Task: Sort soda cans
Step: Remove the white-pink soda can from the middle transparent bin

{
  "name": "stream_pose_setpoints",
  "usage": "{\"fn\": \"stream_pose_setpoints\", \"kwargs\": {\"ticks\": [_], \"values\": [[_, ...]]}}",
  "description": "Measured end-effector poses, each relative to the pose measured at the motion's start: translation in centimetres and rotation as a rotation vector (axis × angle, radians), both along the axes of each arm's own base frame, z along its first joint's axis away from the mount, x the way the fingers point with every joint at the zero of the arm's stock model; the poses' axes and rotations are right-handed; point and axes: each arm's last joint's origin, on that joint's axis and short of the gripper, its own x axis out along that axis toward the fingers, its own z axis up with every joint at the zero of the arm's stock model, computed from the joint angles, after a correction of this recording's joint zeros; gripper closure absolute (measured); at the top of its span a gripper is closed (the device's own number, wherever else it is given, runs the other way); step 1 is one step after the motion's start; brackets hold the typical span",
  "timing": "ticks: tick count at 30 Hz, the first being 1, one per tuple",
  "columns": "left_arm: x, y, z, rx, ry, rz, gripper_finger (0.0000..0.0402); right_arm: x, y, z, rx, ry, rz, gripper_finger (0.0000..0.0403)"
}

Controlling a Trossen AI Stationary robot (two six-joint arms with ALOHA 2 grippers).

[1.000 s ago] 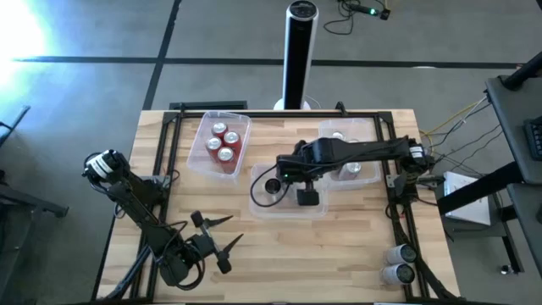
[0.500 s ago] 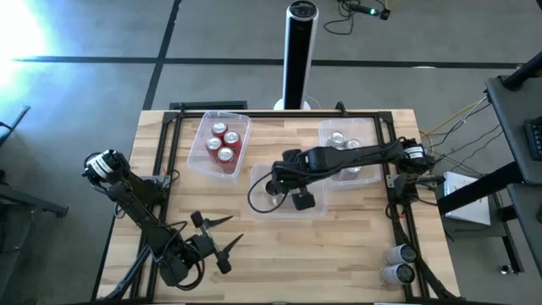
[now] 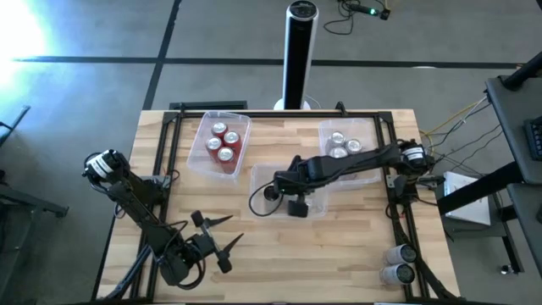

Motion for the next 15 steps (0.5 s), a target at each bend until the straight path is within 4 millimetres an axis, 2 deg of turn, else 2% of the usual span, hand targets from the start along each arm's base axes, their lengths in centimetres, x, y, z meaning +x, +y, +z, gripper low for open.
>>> {"fn": "stream_pose_setpoints", "kwargs": {"ticks": [5, 9, 12, 15], "values": [[0.0, 0.0, 0.1, -0.005, -0.004, 0.001, 0.0139, 0.5, -0.3, -1.5, 0.043, -0.071, -0.054, 0.0040], [0.0, 0.1, 0.3, -0.010, -0.009, 0.000, 0.0139, 0.9, -0.4, -2.3, 0.074, -0.063, -0.060, 0.0040], [0.0, 0.1, 0.4, -0.014, -0.012, 0.000, 0.0139, 1.0, -0.4, -2.5, 0.074, -0.057, -0.061, 0.0040], [0.0, 0.1, 0.4, -0.038, -0.026, -0.001, 0.0139, 1.0, -0.4, -1.9, 0.071, -0.058, -0.056, 0.0040]]}}
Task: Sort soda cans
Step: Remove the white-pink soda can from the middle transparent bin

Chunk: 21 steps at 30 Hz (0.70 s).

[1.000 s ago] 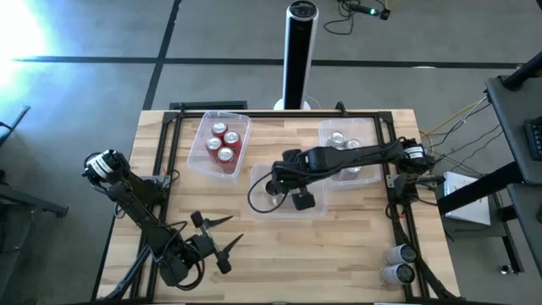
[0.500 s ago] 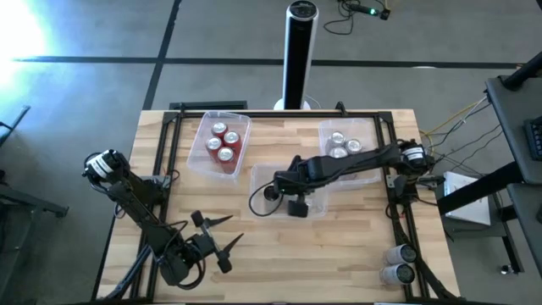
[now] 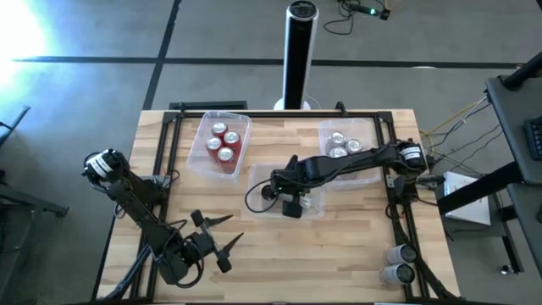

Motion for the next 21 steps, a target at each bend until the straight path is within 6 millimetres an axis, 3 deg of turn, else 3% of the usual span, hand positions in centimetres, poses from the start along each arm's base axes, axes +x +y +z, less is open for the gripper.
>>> {"fn": "stream_pose_setpoints", "kwargs": {"ticks": [4, 10, 16, 21], "values": [[0.1, 0.1, 0.0, -0.051, -0.032, 0.004, 0.0139, 0.1, 0.6, 2.1, -0.038, -0.022, 0.030, 0.0040], [1.4, 1.8, 0.9, -0.347, -0.194, -0.022, 0.0139, -1.1, 3.0, 6.7, -0.115, -0.047, 0.077, 0.0040], [3.2, 6.6, 2.7, -0.659, -0.217, -0.108, 0.0139, -2.9, 7.5, 9.2, -0.169, -0.055, 0.084, 0.0040], [4.0, 9.7, 2.0, -0.732, -0.162, -0.015, 0.0139, -4.7, 11.0, 8.9, -0.219, -0.027, 0.087, 0.0040]]}}
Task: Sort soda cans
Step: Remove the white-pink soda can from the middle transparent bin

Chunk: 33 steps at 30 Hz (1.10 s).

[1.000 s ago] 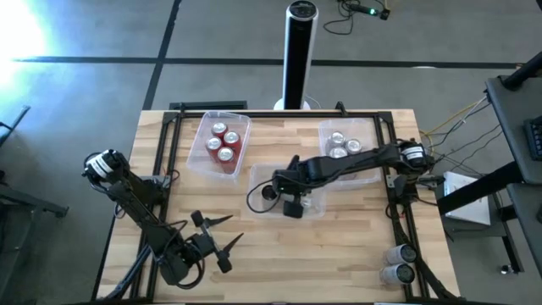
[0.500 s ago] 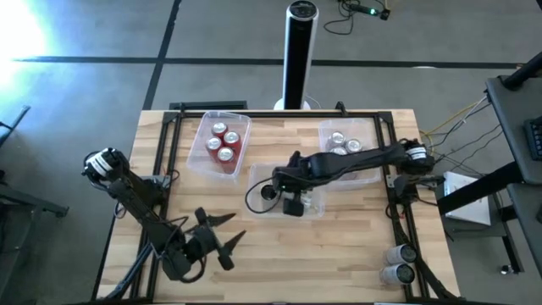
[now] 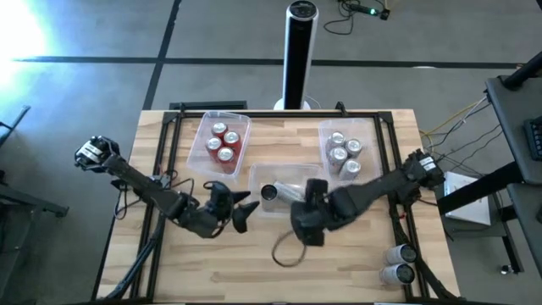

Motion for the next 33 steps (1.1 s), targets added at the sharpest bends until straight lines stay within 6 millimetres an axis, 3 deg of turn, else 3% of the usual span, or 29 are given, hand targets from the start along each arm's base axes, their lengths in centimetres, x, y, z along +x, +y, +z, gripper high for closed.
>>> {"fn": "stream_pose_setpoints", "kwargs": {"ticks": [5, 11, 18, 26, 33], "values": [[0.0, 0.4, -0.4, -0.020, 0.063, 0.029, 0.0158, -1.8, 3.0, -0.7, -0.024, 0.021, 0.007, 0.0040], [-0.7, 1.1, 1.1, -0.021, 0.229, 0.145, 0.0193, -3.2, 5.4, -1.0, -0.007, 0.014, 0.005, 0.0040], [-0.5, 0.8, 1.3, -0.093, 0.454, 0.143, 0.0196, -4.2, 6.1, -1.1, -0.068, 0.023, -0.007, 0.0040], [1.0, -0.4, 1.4, -0.058, 0.622, 0.082, 0.0175, -6.0, 8.1, -0.9, -0.133, 0.046, 0.182, 0.0040], [2.8, -0.4, 1.5, -0.091, 0.686, 0.108, 0.0166, -5.2, 7.0, -0.9, -0.203, 0.041, 0.208, 0.0040]]}}
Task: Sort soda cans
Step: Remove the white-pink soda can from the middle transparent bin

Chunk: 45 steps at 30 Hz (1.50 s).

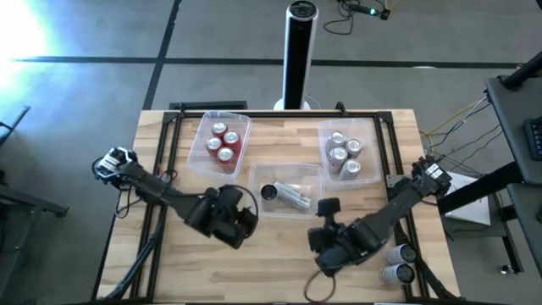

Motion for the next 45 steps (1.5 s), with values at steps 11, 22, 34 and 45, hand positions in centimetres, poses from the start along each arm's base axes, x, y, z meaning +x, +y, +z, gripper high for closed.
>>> {"fn": "stream_pose_setpoints", "kwargs": {"ticks": [11, 22, 34, 45], "values": [[1.1, 3.1, -0.7, -0.086, 0.106, 0.019, 0.0165, 2.3, -4.4, -3.7, 0.029, 0.140, -0.022, 0.0040], [1.5, 2.2, 2.2, -0.084, 0.142, -0.157, 0.0165, 2.0, -4.9, 0.3, 0.164, -0.028, 0.115, 0.0040], [-2.7, -0.5, 6.4, 0.109, 0.368, -0.435, 0.0189, 5.0, -13.6, 0.8, 0.188, -0.049, -0.003, 0.0040], [-7.5, 0.4, 6.0, 0.225, 0.374, -0.550, 0.0251, 8.7, -17.5, -3.4, 0.047, 0.111, 0.430, 0.0135]]}}
